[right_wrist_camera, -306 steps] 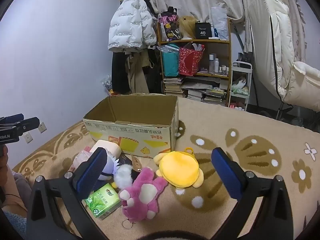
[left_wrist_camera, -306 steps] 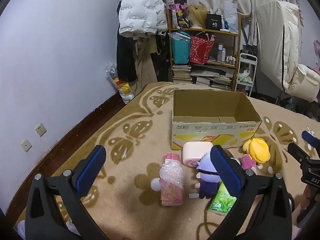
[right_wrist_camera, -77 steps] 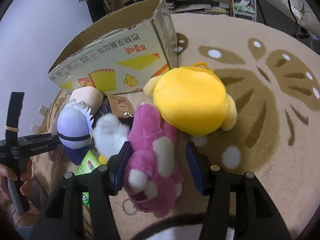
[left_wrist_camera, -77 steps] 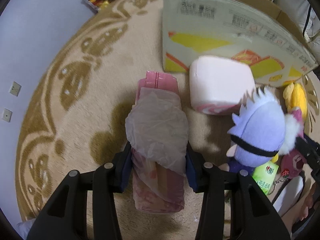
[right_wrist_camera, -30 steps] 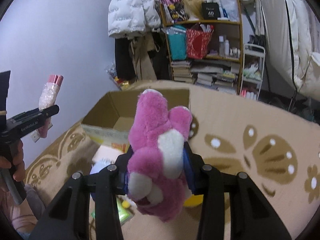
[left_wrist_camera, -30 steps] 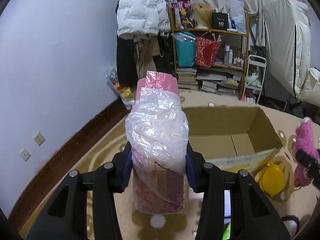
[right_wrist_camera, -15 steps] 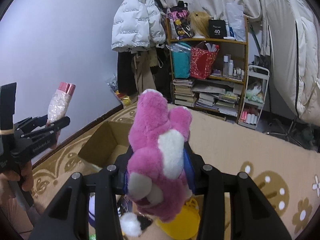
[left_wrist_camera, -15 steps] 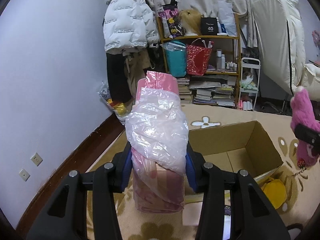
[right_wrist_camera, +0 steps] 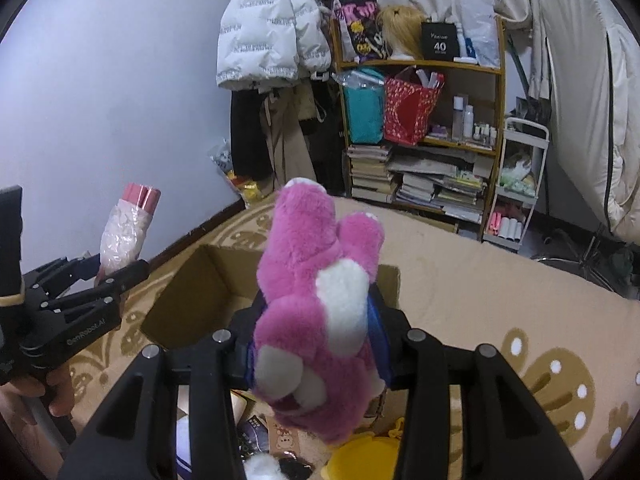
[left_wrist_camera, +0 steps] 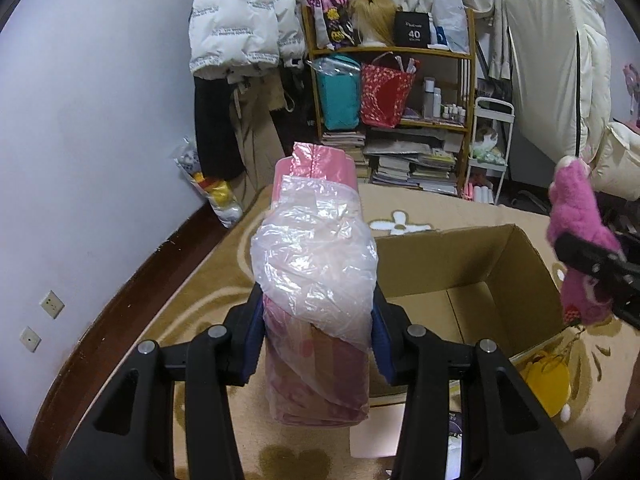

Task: Organize soft objects
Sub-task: 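Drop the pink roll into the box with the left tool while the right tool drops the bear, then grasp the purple-haired doll with the left tool while the right tool grasps the white-and-black plush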

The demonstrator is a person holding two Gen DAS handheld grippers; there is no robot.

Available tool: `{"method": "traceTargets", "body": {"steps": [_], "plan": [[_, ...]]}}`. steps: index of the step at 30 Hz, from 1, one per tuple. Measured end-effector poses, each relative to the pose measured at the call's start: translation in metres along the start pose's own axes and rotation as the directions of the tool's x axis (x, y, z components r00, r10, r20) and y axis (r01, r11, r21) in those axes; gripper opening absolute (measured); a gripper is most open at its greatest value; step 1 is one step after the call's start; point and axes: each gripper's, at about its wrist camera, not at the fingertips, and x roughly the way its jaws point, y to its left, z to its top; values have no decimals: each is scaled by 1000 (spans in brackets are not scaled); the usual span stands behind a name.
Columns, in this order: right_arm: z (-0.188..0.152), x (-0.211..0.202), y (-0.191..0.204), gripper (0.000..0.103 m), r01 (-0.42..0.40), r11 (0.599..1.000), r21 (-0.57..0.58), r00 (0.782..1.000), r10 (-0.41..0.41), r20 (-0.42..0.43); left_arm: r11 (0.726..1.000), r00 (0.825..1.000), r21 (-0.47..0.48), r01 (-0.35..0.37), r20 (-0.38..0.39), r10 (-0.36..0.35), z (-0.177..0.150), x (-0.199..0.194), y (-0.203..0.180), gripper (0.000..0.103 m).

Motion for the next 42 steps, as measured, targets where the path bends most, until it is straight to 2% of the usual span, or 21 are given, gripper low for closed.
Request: {"method": "traceTargets", "body": {"steps": [5, 9, 11, 13, 17, 19, 21, 24, 29, 31, 42], "plan": [[-9, 20, -1, 47, 16, 1000, -1, 999, -16, -52, 998, 998, 45, 47, -43, -45, -5, 12, -9, 44], [-15, 33, -3, 48, 30, 999, 14, 995, -28, -95, 997, 994, 39, 73, -86, -69, -8, 20, -12, 45], [-17, 34, -5, 49, 26, 999, 28, 994, -23, -103, 997, 994, 36, 65, -93, -62, -9, 22, -12, 54], [-17, 34, -6, 53, 31, 999, 32, 994, -27, -105, 999, 997, 39, 35, -72, -32, -11, 19, -12, 73], [-17, 32, -2, 67, 54, 999, -1, 993, -54, -105, 999, 999, 32, 3, -43, -2, -10, 13, -10, 82], [-17, 29, -1, 75, 51, 999, -4, 994, -51, -100, 1000, 999, 20, 1, -44, 0, -9, 13, -8, 95], [-17, 26, 0, 82, 48, 999, -1, 994, -48, -96, 1000, 999, 6, -14, -40, 14, -10, 11, -6, 102], [-17, 21, 0, 92, 44, 999, 1, 995, -44, -86, 1000, 1000, -9, -5, -23, 4, -11, 4, -2, 102], [-17, 8, 1, 96, 59, 998, -2, 995, -59, -80, 1000, 1000, 0, 4, -21, -4, -15, -8, -1, 102], [-18, 2, 1, 103, 62, 998, 4, 995, -61, -74, 1000, 1000, -5, 8, -18, -8, -16, -13, 0, 102], [-37, -35, 4, 103, 70, 996, 54, 996, -68, -50, 999, 998, -24, 33, -45, -34, -30, -41, 6, 103]]}}
